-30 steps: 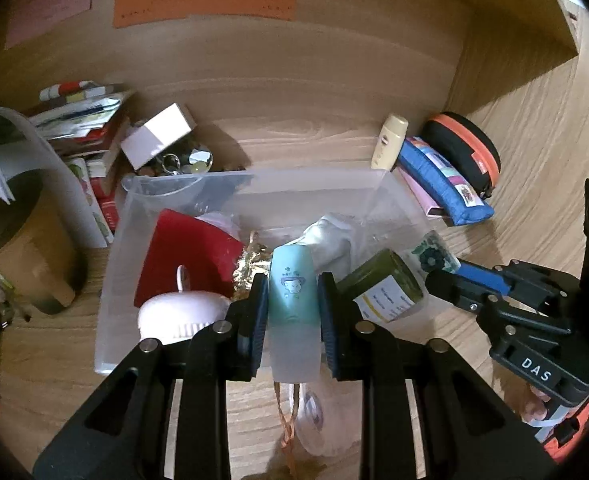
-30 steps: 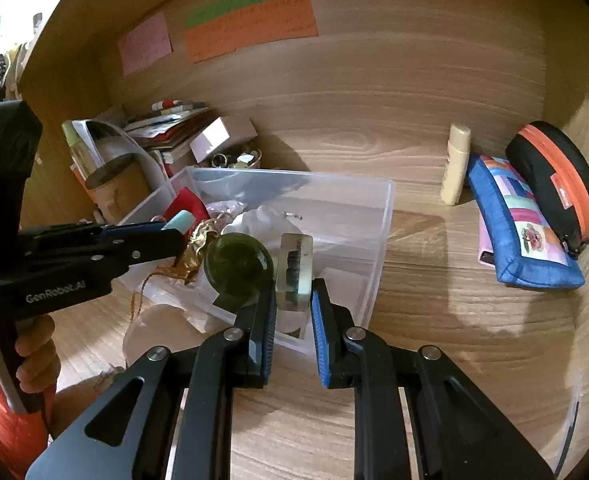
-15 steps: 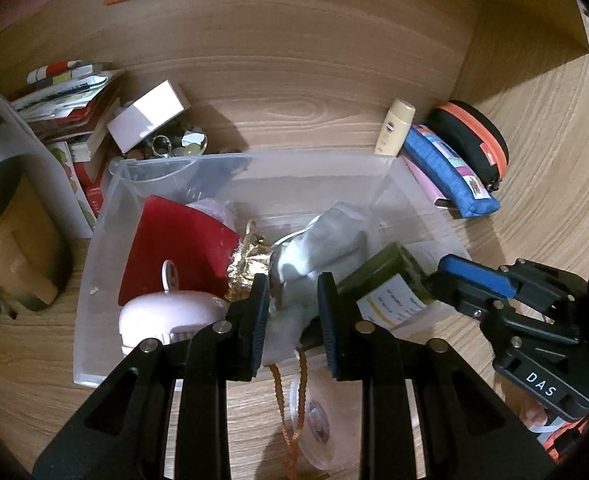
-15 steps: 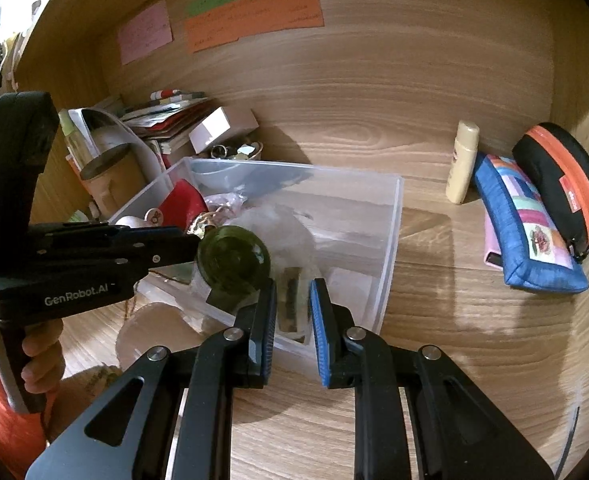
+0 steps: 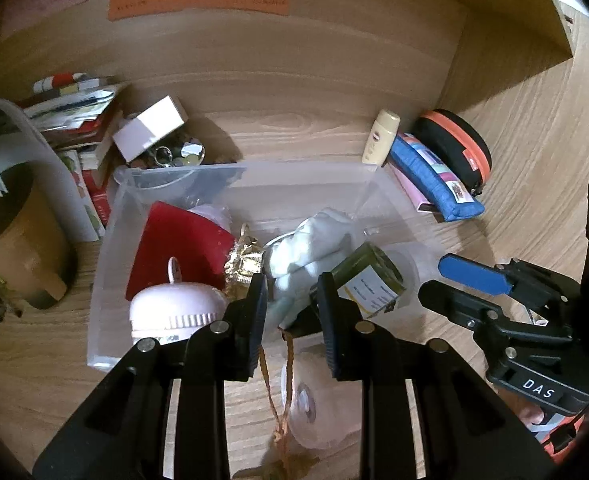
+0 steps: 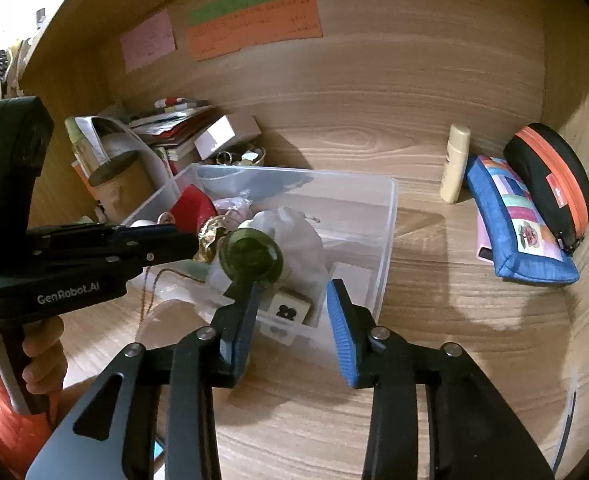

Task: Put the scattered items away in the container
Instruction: 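Carry the mint bottle and small box into the clear box and open both tools, then grasp the white eraser with the left tool while the right tool grasps the cream jar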

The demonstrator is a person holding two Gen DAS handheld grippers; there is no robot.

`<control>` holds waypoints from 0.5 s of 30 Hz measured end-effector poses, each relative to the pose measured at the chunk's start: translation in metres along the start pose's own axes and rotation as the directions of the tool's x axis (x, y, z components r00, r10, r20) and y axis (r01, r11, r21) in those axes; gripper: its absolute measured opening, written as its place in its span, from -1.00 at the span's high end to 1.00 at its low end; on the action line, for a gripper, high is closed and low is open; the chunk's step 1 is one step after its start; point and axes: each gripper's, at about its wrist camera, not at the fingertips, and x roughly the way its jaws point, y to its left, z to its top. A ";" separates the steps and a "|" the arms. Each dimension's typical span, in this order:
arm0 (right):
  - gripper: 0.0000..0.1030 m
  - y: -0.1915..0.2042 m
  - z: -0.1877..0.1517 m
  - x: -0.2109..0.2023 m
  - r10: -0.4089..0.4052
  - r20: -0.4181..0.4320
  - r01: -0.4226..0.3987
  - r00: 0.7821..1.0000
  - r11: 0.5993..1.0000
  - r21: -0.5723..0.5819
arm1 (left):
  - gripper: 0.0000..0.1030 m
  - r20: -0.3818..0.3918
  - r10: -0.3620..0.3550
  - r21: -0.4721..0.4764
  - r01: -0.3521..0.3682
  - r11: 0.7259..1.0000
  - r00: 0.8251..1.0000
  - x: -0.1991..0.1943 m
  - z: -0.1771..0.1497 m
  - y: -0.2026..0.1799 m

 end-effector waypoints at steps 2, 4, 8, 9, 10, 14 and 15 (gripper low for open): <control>0.35 0.003 0.000 -0.003 -0.001 0.002 0.001 1.000 1.000 -0.002 | 0.53 0.007 0.004 -0.004 -0.004 1.000 1.000 -0.006 -0.002 0.000; 0.26 0.004 -0.001 -0.004 0.000 0.002 0.000 1.000 1.000 -0.001 | 0.53 0.011 0.007 -0.007 -0.007 1.000 1.000 -0.010 -0.003 0.001; 0.05 0.013 -0.005 -0.014 -0.008 0.021 0.009 1.000 1.000 -0.009 | 0.53 0.026 0.024 -0.010 -0.024 1.000 0.999 -0.022 -0.008 0.003; 0.04 0.015 -0.006 -0.016 -0.009 0.022 0.009 1.000 1.000 -0.011 | 0.53 0.031 0.029 -0.012 -0.029 1.000 0.999 -0.026 -0.010 0.004; 0.03 0.016 -0.006 -0.017 -0.007 0.022 0.008 1.000 1.000 -0.013 | 0.52 0.032 0.031 -0.013 -0.030 0.999 0.999 -0.028 -0.011 0.005; -0.18 0.024 -0.009 -0.022 -0.001 0.016 0.001 1.000 1.000 -0.016 | 0.32 0.043 0.047 -0.021 -0.046 0.999 0.998 -0.039 -0.021 0.010; -0.28 0.027 -0.011 -0.023 0.002 0.017 -0.002 1.000 1.000 -0.018 | 0.31 0.046 0.055 -0.023 -0.054 0.998 0.997 -0.042 -0.024 0.012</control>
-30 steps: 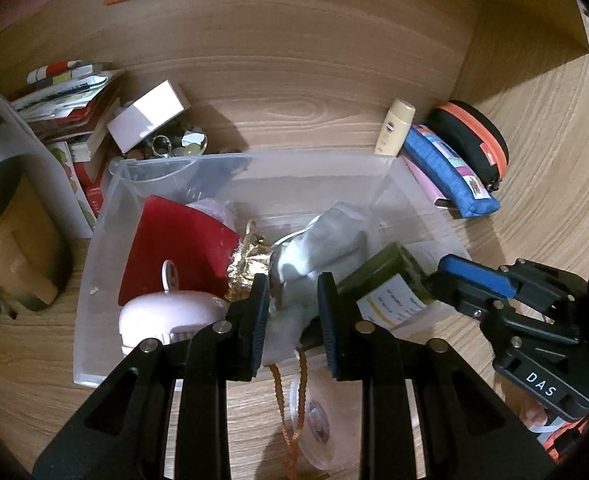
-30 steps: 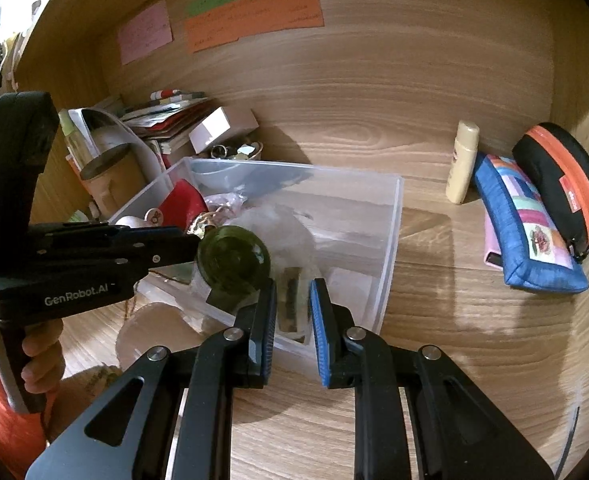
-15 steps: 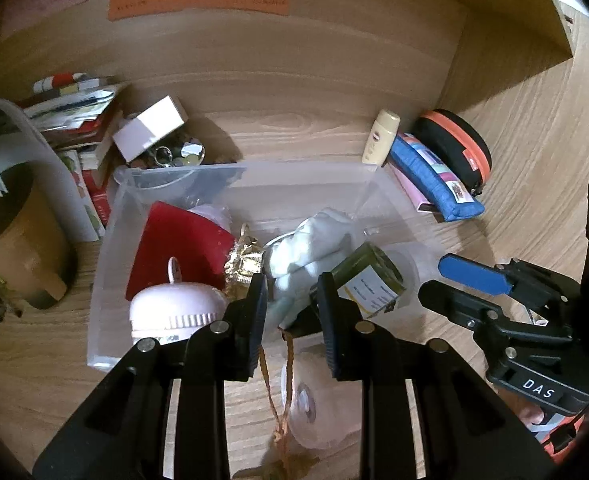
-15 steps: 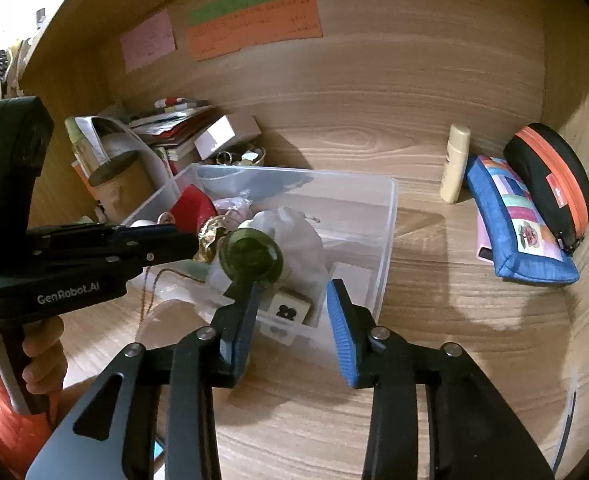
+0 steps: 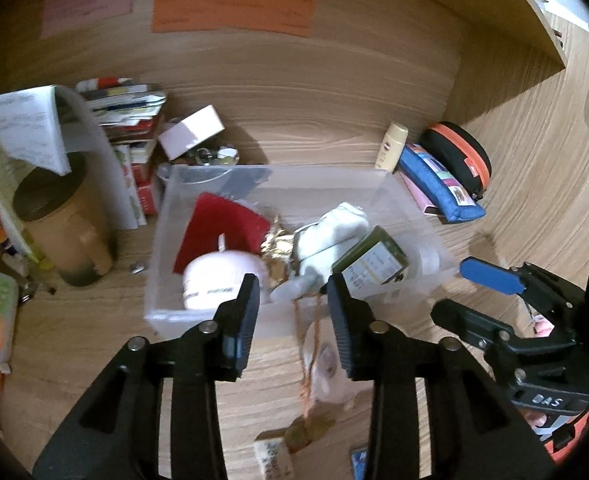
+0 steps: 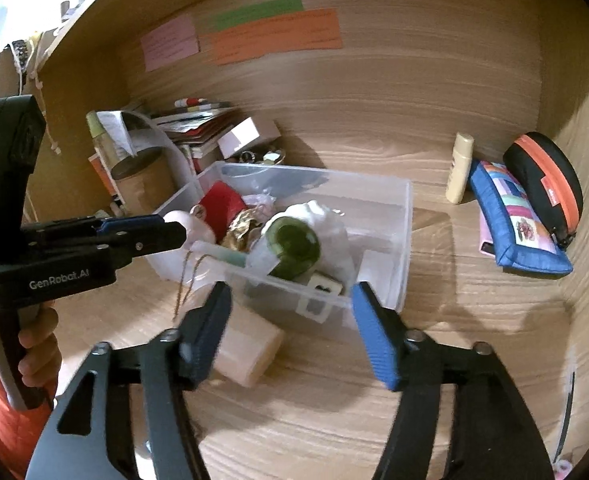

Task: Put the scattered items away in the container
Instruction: 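Grasp the white eraser with the left tool while the right tool grasps the cream jar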

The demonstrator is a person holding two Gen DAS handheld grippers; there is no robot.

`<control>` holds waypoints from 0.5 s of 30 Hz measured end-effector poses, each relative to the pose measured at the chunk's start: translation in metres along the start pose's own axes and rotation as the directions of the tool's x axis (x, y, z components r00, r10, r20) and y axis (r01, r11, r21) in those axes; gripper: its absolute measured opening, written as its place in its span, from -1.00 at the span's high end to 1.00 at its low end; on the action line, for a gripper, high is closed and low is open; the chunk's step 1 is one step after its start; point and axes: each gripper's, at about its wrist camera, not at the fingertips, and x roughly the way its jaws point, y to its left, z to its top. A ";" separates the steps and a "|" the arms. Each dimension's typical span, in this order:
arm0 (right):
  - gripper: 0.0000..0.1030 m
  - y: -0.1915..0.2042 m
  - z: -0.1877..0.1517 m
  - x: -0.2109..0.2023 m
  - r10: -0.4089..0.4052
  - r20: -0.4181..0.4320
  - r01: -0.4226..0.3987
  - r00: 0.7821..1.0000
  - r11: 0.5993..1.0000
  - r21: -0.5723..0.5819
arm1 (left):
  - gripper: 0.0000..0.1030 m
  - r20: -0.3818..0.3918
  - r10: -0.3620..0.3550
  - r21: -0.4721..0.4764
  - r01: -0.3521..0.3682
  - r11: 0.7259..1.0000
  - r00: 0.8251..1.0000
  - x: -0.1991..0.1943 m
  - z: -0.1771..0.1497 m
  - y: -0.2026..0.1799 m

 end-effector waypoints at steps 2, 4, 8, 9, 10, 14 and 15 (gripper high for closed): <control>-0.33 0.006 -0.002 -0.002 0.000 0.005 0.000 1.000 1.000 -0.010 | 0.31 0.000 0.007 -0.004 -0.007 1.000 1.000 -0.004 -0.005 0.004; -0.34 0.014 -0.004 -0.001 0.003 0.000 -0.003 1.000 1.000 -0.020 | 0.28 -0.003 0.012 -0.008 -0.012 1.000 1.000 -0.008 -0.012 0.009; -0.41 0.026 -0.008 0.006 0.018 -0.024 -0.018 1.000 1.000 -0.025 | 0.07 -0.008 0.045 -0.013 -0.045 0.999 0.999 -0.016 -0.027 0.018; -0.43 0.031 -0.009 0.009 0.020 -0.030 -0.021 0.999 0.999 -0.024 | 0.06 -0.011 0.053 -0.013 -0.053 0.999 0.999 -0.018 -0.032 0.022; -0.46 0.032 -0.011 0.010 0.023 -0.034 -0.024 0.999 0.999 -0.023 | 0.06 -0.017 0.059 -0.014 -0.059 0.998 0.998 -0.020 -0.037 0.025; -0.53 0.043 -0.016 0.023 0.028 -0.057 -0.029 0.998 0.999 -0.016 | 0.05 -0.050 0.078 -0.013 -0.079 0.997 0.996 -0.022 -0.053 0.033; -0.53 0.046 -0.017 0.028 0.023 -0.067 -0.024 0.997 1.000 -0.014 | 0.05 -0.066 0.080 -0.010 -0.081 0.997 0.995 -0.021 -0.060 0.035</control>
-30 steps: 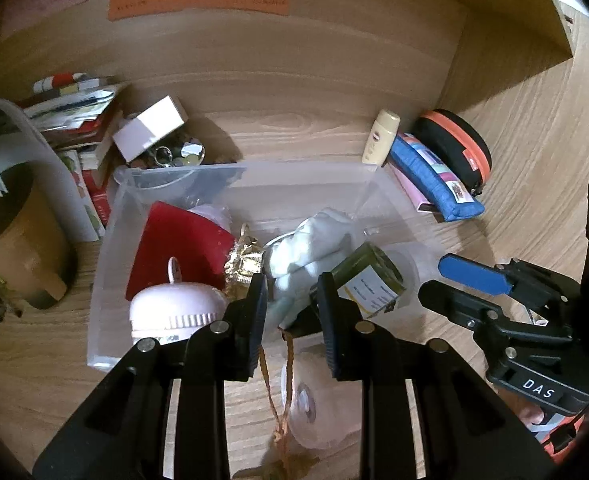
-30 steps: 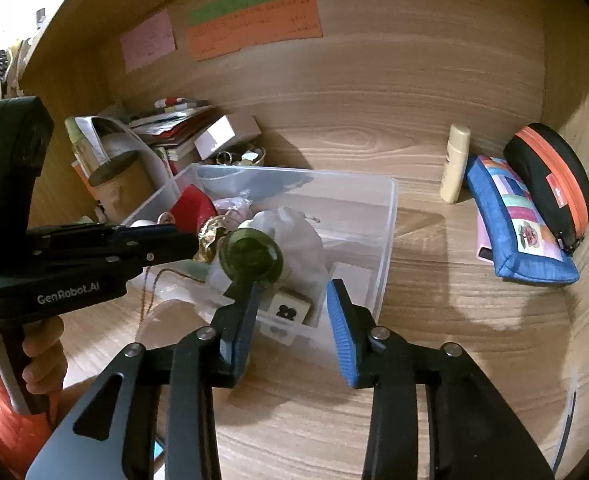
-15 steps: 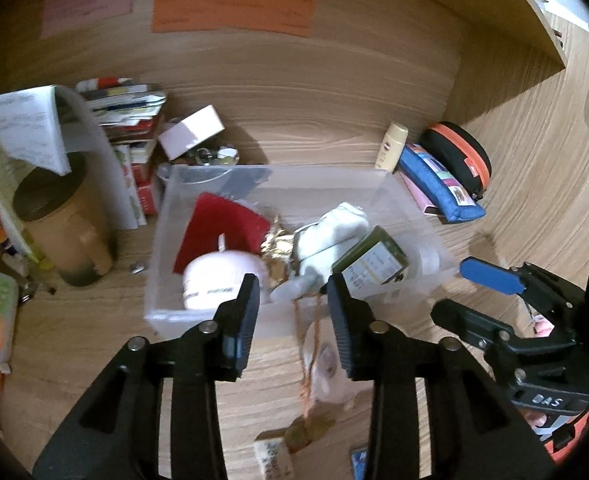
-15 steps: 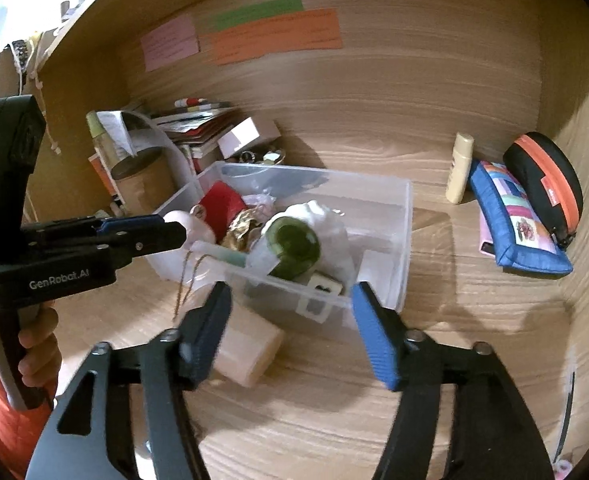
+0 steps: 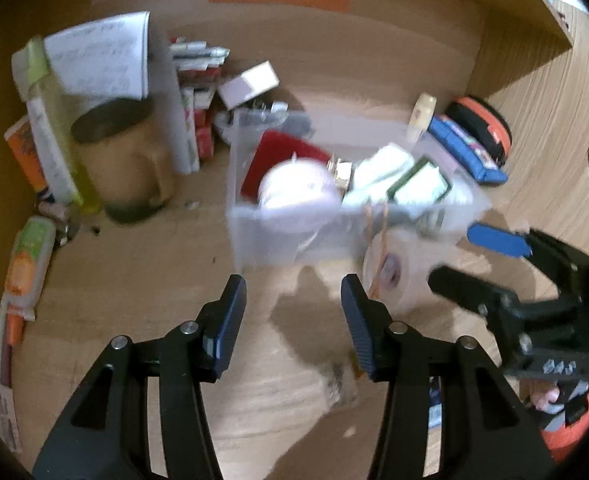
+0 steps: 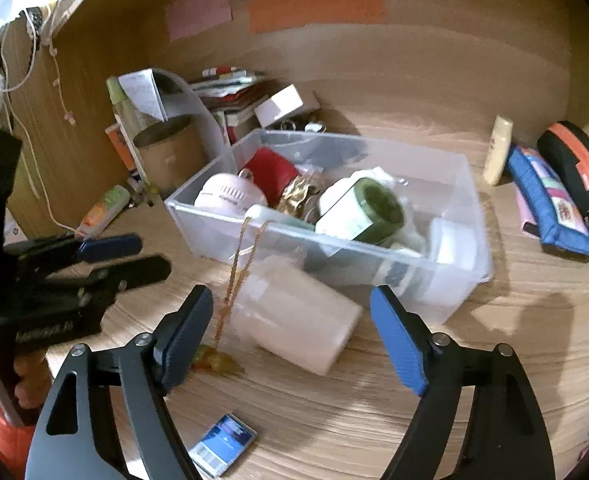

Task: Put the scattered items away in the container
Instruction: 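Grasp the white eraser with the left tool while the right tool grasps the cream jar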

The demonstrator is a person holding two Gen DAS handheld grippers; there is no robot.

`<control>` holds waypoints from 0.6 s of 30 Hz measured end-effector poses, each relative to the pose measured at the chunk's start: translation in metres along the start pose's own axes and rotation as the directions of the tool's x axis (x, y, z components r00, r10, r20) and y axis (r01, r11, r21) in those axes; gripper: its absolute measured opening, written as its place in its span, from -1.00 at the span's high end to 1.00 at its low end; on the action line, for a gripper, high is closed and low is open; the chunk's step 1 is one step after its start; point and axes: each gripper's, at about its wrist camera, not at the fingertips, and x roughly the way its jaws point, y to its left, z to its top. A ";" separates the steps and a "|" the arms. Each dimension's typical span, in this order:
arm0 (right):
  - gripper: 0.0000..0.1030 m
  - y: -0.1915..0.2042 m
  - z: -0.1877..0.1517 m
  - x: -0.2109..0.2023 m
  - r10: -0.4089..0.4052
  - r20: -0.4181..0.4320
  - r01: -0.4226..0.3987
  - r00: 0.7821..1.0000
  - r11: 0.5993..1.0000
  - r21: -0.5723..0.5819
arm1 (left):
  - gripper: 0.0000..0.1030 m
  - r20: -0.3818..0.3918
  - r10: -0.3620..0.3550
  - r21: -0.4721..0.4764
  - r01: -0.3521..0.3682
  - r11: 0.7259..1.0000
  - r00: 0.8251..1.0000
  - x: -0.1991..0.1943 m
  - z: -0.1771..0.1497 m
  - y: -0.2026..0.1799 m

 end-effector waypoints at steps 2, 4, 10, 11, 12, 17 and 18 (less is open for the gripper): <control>-0.53 0.003 -0.002 0.008 -0.009 -0.015 0.009 1.000 1.000 0.007 | 0.05 -0.021 0.004 0.005 -0.004 1.000 1.000 0.002 -0.009 0.000; -0.54 0.004 -0.004 0.013 -0.029 -0.025 0.029 0.999 1.000 0.009 | 0.05 -0.041 0.004 0.014 -0.004 1.000 0.999 0.004 -0.017 -0.002; -0.54 -0.009 -0.012 0.019 -0.018 -0.051 0.020 0.999 0.999 0.048 | 0.05 -0.095 -0.017 0.036 0.021 0.999 0.995 0.009 -0.042 -0.012; -0.54 -0.011 -0.013 0.019 -0.012 -0.052 0.015 0.999 0.998 0.058 | 0.05 -0.098 -0.018 0.040 0.022 0.999 0.995 0.009 -0.044 -0.014; -0.54 -0.014 -0.015 0.017 -0.013 -0.050 0.016 0.999 0.998 0.067 | 0.05 -0.105 -0.018 0.051 0.023 0.998 0.994 0.009 -0.048 -0.017; -0.54 -0.023 -0.021 0.011 -0.032 -0.053 0.036 0.998 0.996 0.079 | 0.00 -0.124 -0.029 0.058 0.036 0.998 0.992 0.013 -0.055 -0.024; -0.54 -0.025 -0.022 0.010 -0.035 -0.053 0.039 0.998 0.996 0.082 | -0.01 -0.124 -0.028 0.057 0.035 0.998 0.992 0.013 -0.054 -0.025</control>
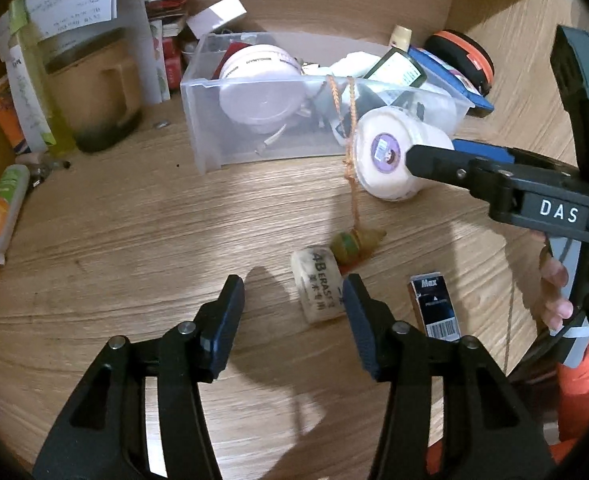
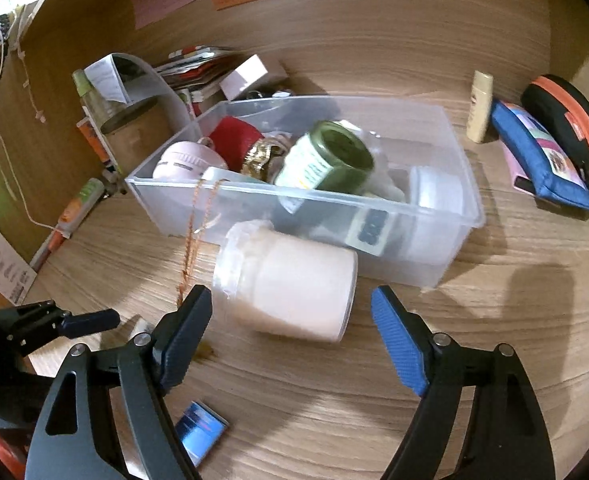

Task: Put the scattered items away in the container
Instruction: 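Grasp the white eraser with the left tool while the right tool grasps the cream jar, then carry the eraser and cream jar over the clear box and release them inside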

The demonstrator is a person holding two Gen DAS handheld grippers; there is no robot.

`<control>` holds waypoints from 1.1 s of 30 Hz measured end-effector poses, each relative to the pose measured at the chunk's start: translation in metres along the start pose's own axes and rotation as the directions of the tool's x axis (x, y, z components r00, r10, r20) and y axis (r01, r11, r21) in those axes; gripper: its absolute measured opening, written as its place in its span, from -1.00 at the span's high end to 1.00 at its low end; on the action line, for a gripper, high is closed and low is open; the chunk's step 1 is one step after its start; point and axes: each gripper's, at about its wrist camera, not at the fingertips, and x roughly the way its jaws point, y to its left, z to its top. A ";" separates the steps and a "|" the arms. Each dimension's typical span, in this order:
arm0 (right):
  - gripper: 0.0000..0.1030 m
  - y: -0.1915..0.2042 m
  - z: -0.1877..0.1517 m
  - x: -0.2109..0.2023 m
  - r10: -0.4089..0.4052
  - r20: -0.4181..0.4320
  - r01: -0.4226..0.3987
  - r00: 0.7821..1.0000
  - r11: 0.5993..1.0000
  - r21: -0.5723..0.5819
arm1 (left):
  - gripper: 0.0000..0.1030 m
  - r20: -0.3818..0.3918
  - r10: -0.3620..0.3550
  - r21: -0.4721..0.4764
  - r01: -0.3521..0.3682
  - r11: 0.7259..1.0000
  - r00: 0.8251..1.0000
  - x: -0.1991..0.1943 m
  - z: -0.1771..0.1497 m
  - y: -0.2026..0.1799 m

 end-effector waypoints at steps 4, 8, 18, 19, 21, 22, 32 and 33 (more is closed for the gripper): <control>-0.54 -0.005 -0.002 -0.002 0.011 -0.003 -0.011 1.000 1.000 0.013 | 0.00 -0.019 -0.006 0.002 0.006 1.000 1.000 0.006 0.001 -0.002; -0.54 -0.004 -0.002 0.001 0.017 -0.002 -0.017 1.000 1.000 0.017 | 0.00 -0.009 0.027 0.028 -0.026 0.999 1.000 0.008 0.001 -0.009; -0.31 0.002 0.003 0.010 0.032 0.008 -0.032 0.999 0.999 0.012 | 0.55 0.017 0.069 0.065 -0.070 0.995 0.997 0.005 0.007 -0.006; -0.30 0.001 0.003 0.010 0.035 0.009 -0.035 0.999 0.999 0.010 | 0.55 0.019 0.069 0.062 -0.070 0.996 0.997 0.005 0.007 -0.005; -0.27 0.000 0.001 0.009 0.037 0.013 -0.037 0.999 0.999 0.006 | 0.55 0.021 0.068 0.053 -0.069 0.996 0.997 0.004 0.007 -0.001; -0.26 0.000 0.001 0.007 0.036 0.016 -0.036 0.999 0.999 0.005 | 0.55 0.022 0.067 0.049 -0.068 0.996 0.998 0.003 0.007 0.000; -0.25 -0.003 -0.003 -0.010 0.079 0.038 -0.080 0.996 0.997 0.019 | 0.55 0.082 0.076 0.008 -0.076 0.997 0.994 -0.020 0.015 0.011; -0.25 -0.004 -0.003 -0.012 0.084 0.043 -0.085 0.996 0.996 0.023 | 0.55 0.088 0.073 0.003 -0.074 0.997 0.993 -0.022 0.017 0.012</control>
